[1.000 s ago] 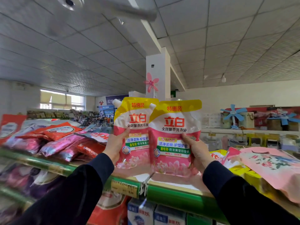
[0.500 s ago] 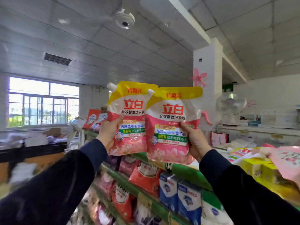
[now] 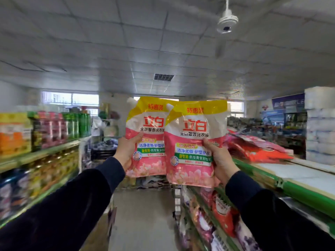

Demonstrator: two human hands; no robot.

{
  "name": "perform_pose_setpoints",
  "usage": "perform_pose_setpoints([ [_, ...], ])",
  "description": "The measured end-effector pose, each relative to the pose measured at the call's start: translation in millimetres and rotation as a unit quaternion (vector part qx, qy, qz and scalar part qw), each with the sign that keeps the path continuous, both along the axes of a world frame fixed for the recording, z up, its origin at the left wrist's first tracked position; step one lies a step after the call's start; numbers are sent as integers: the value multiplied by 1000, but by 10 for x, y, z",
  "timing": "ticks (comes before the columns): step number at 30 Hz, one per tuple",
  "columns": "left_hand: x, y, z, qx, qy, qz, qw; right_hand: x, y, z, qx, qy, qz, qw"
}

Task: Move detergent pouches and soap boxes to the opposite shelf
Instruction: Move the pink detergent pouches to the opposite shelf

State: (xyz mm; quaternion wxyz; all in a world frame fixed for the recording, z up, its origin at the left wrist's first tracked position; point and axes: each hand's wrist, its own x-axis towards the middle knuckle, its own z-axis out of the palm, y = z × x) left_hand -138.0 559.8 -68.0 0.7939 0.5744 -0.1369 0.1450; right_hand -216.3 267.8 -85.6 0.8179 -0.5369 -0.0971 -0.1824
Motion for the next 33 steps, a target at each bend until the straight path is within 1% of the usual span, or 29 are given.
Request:
perform_pose_setpoints([
  [6,-253,1243,-19,-3,-9,88,996,397,1181,-2,-4,-1,102,995],
  [11,-493,2536,-53,-6,-23,172,985,702,2520,23,-15,1,185,983],
  [16,-799,3884,-41,9,-31,258,966,802,3961,71,-11,3,276,961],
  [20,-1127,4793,34,18,-26,309,950,811,4971,164,-1,-23,336,942],
  [25,-1560,5640,159,13,-19,394,919,859,5947,280,-9,-38,400,916],
  [33,-2019,6440,250,19,-12,493,870,1035,7185,347,-15,-37,503,863],
])
